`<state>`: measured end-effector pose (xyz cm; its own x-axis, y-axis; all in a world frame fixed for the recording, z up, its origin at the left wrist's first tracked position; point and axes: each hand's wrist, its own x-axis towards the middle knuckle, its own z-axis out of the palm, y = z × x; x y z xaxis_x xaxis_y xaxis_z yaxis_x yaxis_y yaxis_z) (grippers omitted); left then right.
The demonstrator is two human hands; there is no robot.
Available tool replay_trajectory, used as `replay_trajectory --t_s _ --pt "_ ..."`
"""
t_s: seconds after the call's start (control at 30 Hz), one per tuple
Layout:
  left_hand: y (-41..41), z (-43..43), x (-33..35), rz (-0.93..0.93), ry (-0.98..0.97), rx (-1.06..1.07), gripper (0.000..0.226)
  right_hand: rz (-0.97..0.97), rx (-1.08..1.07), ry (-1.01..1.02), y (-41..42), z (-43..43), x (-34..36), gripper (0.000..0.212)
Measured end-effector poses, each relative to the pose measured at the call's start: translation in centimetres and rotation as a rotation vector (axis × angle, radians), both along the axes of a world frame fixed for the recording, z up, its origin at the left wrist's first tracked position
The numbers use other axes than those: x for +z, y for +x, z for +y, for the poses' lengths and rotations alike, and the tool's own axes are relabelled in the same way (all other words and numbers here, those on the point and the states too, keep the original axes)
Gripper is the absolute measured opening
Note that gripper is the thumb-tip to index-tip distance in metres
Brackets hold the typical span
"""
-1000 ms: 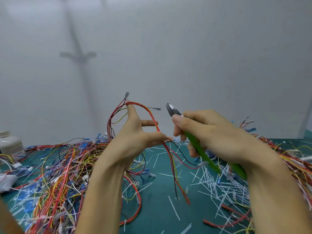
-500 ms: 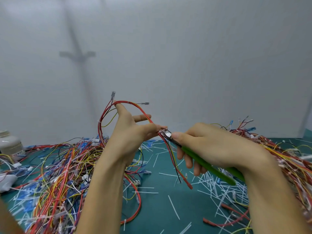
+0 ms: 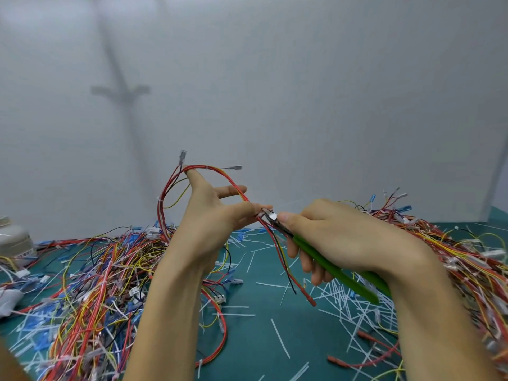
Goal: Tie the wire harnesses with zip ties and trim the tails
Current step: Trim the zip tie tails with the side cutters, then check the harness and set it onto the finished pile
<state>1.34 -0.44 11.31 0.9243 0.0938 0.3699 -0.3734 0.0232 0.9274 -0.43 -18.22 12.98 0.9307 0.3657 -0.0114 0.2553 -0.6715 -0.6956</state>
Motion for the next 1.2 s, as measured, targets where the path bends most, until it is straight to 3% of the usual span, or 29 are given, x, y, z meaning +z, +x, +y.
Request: replay_trajectory --t_s 0.57,0.8,1.0,1.07,1.2 --pt "0.0 0.5 -0.1 0.036 0.038 -0.007 0.111 -0.054 0.058 -0.027 0.7 0.7 -0.8 0.055" --pt "0.1 0.8 0.0 0.069 -0.003 0.010 0.111 -0.033 0.087 0.090 0.7 0.0 -0.6 0.057" --pt "0.1 1.4 -0.1 0.127 -0.061 0.000 0.106 -0.094 -0.039 0.211 1.5 -0.8 -0.5 0.056" --pt "0.0 1.3 0.0 0.141 -0.025 0.032 0.085 -0.134 -0.098 0.143 2.3 -0.7 -1.2 0.057" --pt "0.2 1.0 -0.1 0.168 -0.008 0.126 0.031 -0.216 -0.230 -0.175 4.8 0.3 -4.1 0.056"
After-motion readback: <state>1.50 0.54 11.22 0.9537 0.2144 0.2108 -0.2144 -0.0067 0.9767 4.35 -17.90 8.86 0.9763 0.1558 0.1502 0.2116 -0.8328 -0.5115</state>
